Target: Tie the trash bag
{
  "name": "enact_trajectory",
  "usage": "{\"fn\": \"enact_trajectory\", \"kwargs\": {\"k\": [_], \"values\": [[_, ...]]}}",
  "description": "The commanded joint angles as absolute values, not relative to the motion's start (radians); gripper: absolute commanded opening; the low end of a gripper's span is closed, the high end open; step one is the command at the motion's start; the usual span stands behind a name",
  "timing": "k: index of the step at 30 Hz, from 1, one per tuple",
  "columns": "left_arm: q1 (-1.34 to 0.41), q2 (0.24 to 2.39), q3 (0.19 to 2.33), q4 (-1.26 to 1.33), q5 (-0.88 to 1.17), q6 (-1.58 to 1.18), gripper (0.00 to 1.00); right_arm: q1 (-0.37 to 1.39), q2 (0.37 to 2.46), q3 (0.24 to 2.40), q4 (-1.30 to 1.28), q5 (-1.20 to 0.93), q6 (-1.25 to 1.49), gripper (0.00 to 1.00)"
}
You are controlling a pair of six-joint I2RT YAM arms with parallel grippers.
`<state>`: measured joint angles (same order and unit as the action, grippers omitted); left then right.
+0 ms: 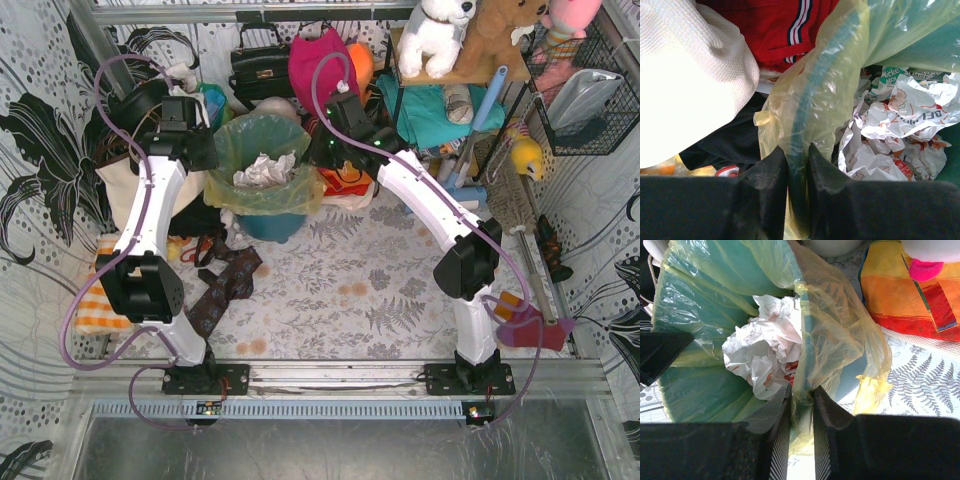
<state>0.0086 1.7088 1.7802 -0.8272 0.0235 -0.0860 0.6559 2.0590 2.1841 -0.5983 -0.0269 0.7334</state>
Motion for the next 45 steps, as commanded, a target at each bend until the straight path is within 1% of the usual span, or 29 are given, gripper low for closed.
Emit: {"fn": "enact_trajectory", "kwargs": {"k": [1, 2, 6, 7, 9, 18, 23, 27, 35, 45], "values": [[0.015, 1.681, 1.775, -0.819, 0.061, -0.065, 0.21, 0.663, 2.072, 2.222, -0.626, -0.043, 0.717, 0.16], [0.014, 1.673, 1.775, -0.825, 0.069, -0.065, 0.18, 0.663, 2.068, 2.223, -0.628, -0.043, 0.714, 0.14], [0.001, 1.635, 1.769, -0.852, 0.095, -0.067, 0.02, 0.663, 2.053, 2.256, -0.669, -0.039, 0.698, 0.05], [-0.008, 1.623, 1.766, -0.861, 0.102, -0.068, 0.00, 0.663, 2.049, 2.265, -0.683, -0.037, 0.695, 0.03], [-0.034, 1.599, 1.761, -0.883, 0.115, -0.065, 0.00, 0.663, 2.031, 2.273, -0.708, -0.037, 0.684, 0.00], [-0.219, 1.479, 1.708, -0.976, 0.190, -0.093, 0.00, 0.663, 1.900, 2.244, -0.875, -0.029, 0.625, 0.00], [-0.328, 1.384, 1.626, -0.968, 0.237, -0.187, 0.00, 0.663, 1.731, 2.090, -0.930, -0.003, 0.598, 0.00], [-0.446, 1.310, 1.525, -0.912, 0.254, -0.294, 0.00, 0.663, 1.580, 1.966, -0.942, 0.021, 0.606, 0.00], [-0.654, 1.195, 1.408, -0.895, 0.225, -0.478, 0.00, 0.663, 1.399, 1.884, -1.067, 0.039, 0.627, 0.00], [-0.765, 1.020, 1.257, -0.886, 0.273, -0.644, 0.00, 0.663, 1.238, 1.712, -1.073, -0.071, 0.688, 0.00]]}}
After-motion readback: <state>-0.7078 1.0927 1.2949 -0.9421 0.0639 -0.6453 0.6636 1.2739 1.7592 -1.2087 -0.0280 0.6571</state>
